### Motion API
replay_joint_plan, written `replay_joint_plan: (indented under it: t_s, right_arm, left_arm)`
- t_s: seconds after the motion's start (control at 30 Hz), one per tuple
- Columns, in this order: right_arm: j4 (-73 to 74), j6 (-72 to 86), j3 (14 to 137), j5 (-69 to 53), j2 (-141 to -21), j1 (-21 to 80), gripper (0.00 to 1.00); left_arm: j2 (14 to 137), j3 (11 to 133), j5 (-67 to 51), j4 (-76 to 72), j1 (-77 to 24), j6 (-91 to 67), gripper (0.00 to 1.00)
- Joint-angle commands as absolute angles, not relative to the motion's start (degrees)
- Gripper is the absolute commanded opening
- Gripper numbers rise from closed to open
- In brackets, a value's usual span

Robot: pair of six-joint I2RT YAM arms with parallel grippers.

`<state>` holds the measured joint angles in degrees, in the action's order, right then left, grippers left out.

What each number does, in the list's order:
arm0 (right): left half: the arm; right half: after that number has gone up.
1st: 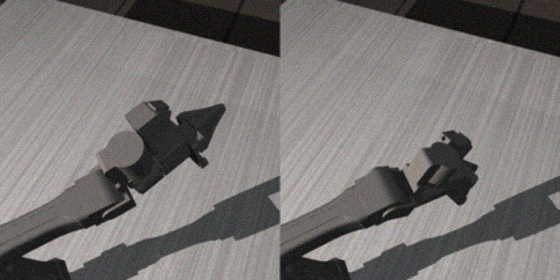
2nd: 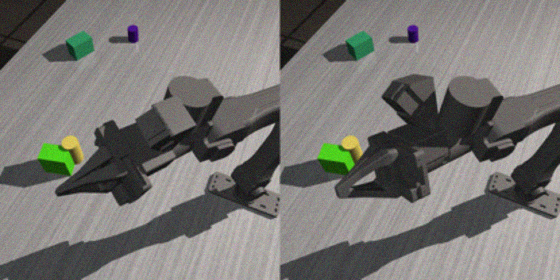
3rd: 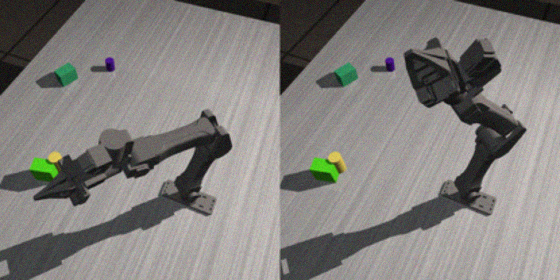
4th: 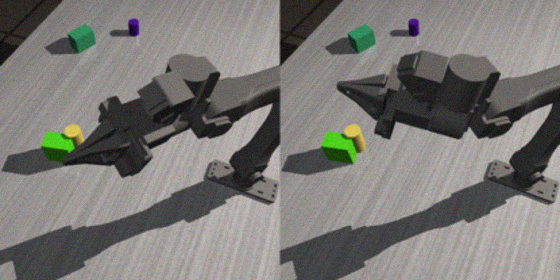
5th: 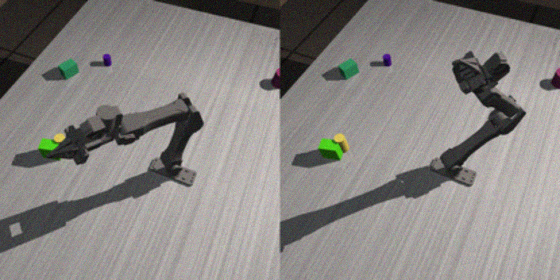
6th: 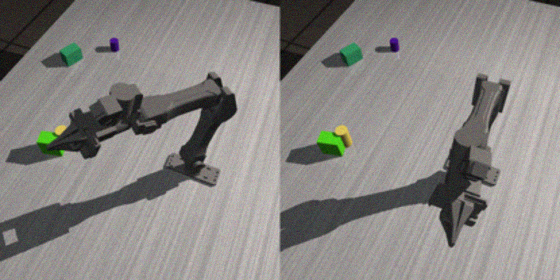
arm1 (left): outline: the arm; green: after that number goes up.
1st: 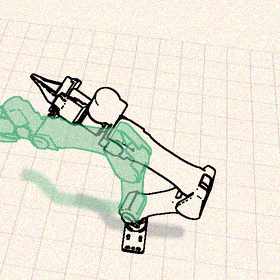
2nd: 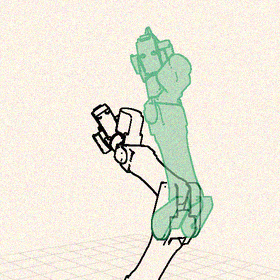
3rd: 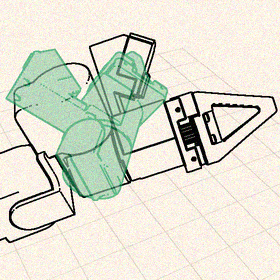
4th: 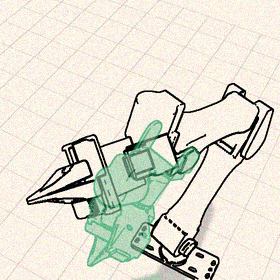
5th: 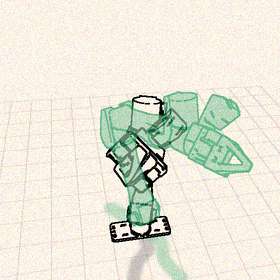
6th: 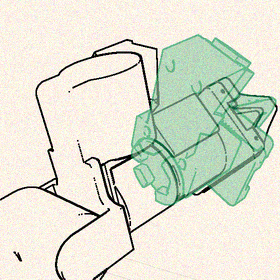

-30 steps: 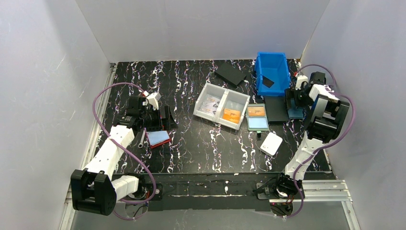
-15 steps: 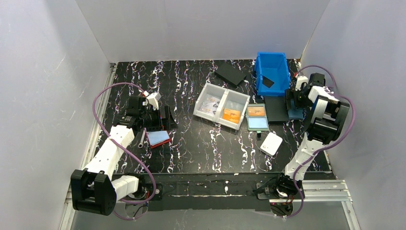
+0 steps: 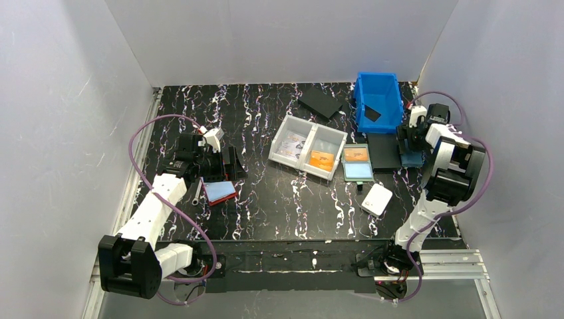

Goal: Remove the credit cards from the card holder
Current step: Pick up the card holder from the corner of the board.

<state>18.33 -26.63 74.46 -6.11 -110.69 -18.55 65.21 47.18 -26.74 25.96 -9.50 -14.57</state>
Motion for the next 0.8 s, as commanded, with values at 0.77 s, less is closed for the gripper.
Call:
replay_joint_plan:
  t_s: [0.77]
  right_arm:
    - [40.32,-36.5,72.24,-16.81,-84.91,-15.08,0.73]
  left_arm:
    - [61.43,47.59,-37.38,24.52,-9.4,-18.83,0.98]
